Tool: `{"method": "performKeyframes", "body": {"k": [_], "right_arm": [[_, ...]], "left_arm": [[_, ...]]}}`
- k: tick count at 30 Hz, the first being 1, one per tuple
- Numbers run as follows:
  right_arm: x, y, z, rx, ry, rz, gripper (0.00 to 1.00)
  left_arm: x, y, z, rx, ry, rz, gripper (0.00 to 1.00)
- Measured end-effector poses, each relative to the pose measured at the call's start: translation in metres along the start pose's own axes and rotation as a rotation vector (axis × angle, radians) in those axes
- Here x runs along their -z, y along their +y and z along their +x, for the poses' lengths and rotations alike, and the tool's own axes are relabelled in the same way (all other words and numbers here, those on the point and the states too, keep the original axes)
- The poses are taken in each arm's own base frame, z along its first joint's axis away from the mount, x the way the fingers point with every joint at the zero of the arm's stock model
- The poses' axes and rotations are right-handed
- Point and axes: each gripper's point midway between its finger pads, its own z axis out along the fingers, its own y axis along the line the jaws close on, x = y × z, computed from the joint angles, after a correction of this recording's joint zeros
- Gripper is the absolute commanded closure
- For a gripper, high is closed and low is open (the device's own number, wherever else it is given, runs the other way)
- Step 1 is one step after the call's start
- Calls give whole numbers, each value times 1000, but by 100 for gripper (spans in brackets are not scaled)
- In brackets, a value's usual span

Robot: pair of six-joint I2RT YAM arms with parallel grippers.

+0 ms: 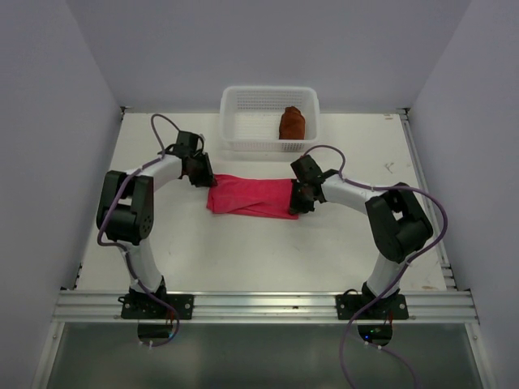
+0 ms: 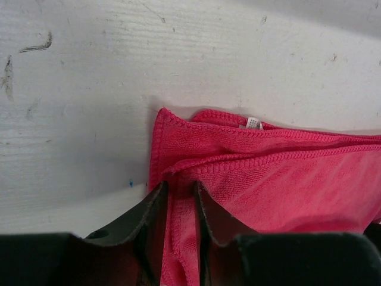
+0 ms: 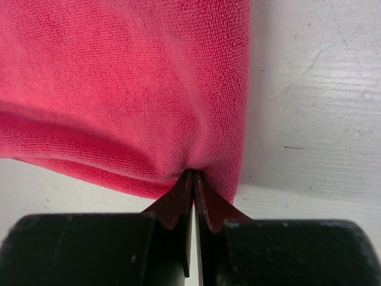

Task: Roll the towels
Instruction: Fold the towel

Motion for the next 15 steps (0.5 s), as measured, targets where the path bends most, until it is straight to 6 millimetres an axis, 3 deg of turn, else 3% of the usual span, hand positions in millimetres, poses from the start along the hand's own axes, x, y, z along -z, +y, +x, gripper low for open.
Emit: {"method": "performKeyframes", "body": {"k": [4, 15], "right_arm": [[0, 0, 0, 0, 1, 0, 93], [-1, 0, 0, 6, 1, -2, 94]], "left_arm": [[-2, 0, 3, -9, 9, -1, 99], [0, 6, -4, -36, -8, -43, 100]]}}
